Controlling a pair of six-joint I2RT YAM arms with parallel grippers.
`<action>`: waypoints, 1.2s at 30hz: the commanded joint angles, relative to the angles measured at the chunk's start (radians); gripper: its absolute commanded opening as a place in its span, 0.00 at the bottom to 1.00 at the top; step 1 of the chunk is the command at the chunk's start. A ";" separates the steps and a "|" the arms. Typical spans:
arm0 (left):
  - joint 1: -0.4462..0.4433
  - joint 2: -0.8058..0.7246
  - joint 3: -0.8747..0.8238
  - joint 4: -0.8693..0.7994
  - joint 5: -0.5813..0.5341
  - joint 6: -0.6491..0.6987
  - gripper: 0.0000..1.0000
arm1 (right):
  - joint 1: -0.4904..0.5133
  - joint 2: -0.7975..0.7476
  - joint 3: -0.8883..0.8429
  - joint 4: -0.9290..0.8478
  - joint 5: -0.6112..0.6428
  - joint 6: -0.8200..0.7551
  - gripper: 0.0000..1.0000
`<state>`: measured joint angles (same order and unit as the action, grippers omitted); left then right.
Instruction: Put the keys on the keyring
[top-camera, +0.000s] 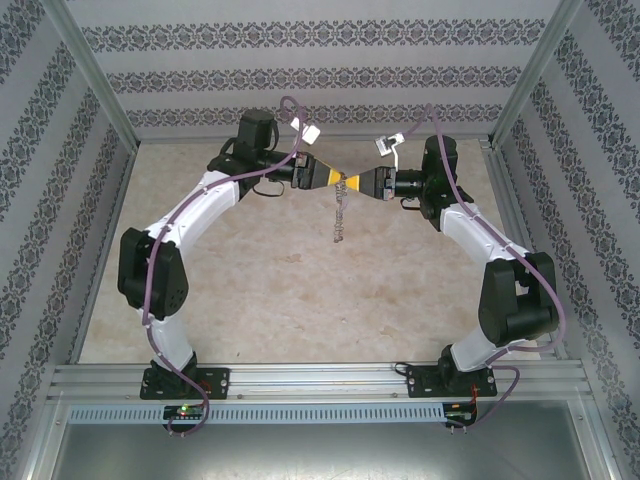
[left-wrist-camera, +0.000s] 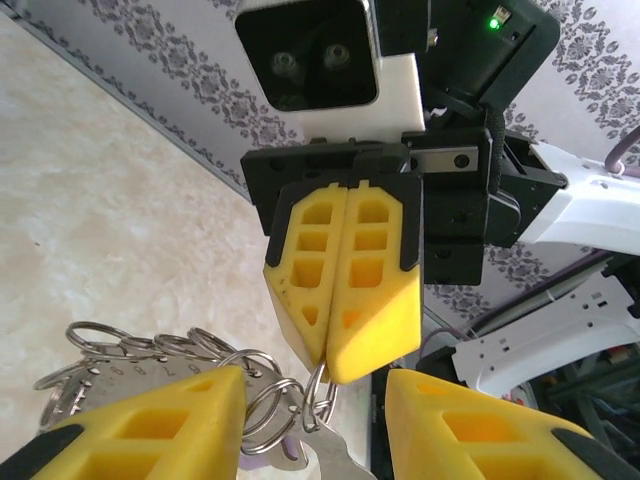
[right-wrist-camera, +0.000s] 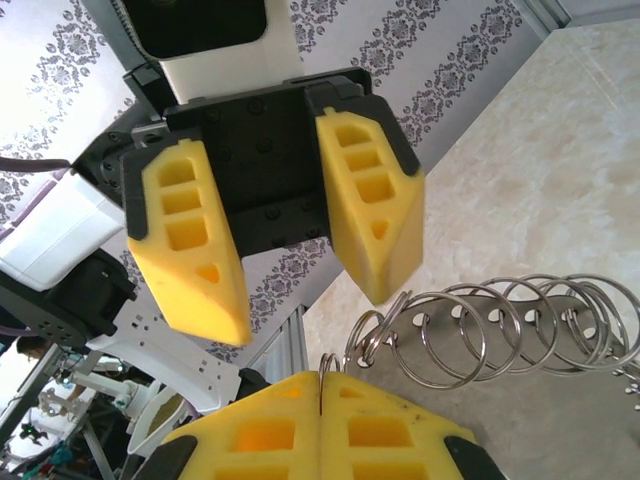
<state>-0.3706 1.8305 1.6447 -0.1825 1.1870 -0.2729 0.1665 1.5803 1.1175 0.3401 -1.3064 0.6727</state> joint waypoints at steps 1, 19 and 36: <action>0.022 -0.059 0.043 -0.051 -0.043 0.052 0.42 | 0.002 -0.011 0.027 0.039 -0.006 -0.032 0.00; -0.028 -0.027 0.021 -0.030 0.022 0.018 0.41 | 0.002 -0.008 0.029 0.041 0.005 -0.030 0.00; -0.037 0.006 0.002 -0.009 0.031 0.002 0.41 | 0.001 -0.008 0.029 0.043 0.009 -0.032 0.00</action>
<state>-0.3946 1.8252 1.6585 -0.2050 1.1809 -0.2623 0.1665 1.5803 1.1175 0.3405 -1.2987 0.6727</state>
